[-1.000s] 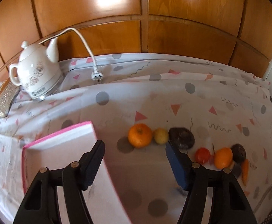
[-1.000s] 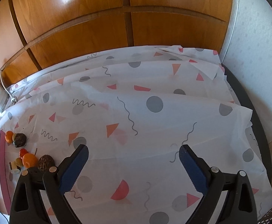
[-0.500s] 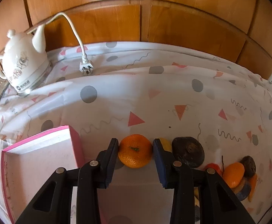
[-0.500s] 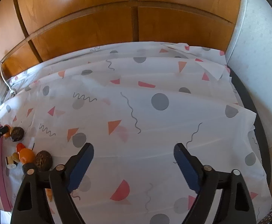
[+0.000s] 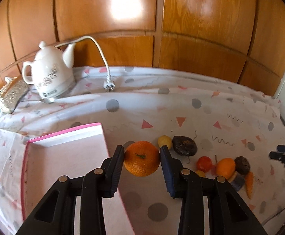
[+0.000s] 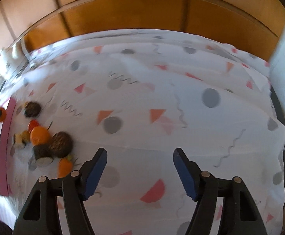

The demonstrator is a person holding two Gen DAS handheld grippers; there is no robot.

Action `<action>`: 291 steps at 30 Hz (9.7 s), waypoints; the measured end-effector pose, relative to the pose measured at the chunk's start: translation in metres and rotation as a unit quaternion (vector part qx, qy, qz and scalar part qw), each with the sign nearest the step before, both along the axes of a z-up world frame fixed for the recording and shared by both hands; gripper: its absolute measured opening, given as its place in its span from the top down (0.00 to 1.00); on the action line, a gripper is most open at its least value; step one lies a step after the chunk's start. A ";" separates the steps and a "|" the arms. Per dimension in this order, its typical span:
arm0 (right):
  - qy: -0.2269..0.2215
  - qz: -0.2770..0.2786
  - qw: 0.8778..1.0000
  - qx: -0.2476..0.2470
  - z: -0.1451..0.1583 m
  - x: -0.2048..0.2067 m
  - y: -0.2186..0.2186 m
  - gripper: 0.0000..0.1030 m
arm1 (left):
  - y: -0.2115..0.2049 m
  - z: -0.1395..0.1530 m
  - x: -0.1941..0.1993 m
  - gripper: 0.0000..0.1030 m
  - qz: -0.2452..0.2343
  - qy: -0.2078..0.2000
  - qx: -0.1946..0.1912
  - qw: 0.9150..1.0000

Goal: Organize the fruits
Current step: 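Carry the orange into the pink tray and open the left gripper while the right gripper approaches the carrot, then close the right gripper on the carrot, then carry the carrot into the tray beside the orange and release it, then reach the left gripper to the small yellow kiwi and grasp it, then carry the kiwi into the tray and open the left gripper, then close the right gripper on the dark round fruit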

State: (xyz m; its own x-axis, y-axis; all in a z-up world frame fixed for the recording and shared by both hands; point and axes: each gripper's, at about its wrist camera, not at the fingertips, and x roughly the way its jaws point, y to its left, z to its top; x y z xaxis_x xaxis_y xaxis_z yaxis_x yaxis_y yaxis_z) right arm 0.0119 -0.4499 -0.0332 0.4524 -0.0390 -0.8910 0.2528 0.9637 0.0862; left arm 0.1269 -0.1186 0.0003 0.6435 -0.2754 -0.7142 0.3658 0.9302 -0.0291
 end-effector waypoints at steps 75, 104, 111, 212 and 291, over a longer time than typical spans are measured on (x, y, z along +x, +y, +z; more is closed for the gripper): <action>0.021 0.146 0.989 -0.022 -0.018 0.015 0.089 0.74 | 0.171 -0.030 -0.093 0.27 0.215 0.003 -0.024 0.976; -0.103 0.224 0.968 0.050 0.061 0.000 0.166 0.75 | 0.182 -0.021 -0.101 0.18 0.241 -0.012 -0.036 0.970; -0.109 0.313 0.938 0.105 0.058 0.017 0.275 0.75 | 0.186 -0.021 -0.101 0.17 0.245 -0.012 -0.040 0.969; 0.013 -0.117 0.993 -0.021 0.009 -0.004 -0.038 0.66 | -0.040 -0.072 0.080 0.74 0.067 0.207 -0.166 0.962; 0.007 0.045 0.997 0.070 -0.009 0.011 0.039 0.66 | 0.190 -0.021 -0.078 0.26 0.227 0.022 -0.042 0.973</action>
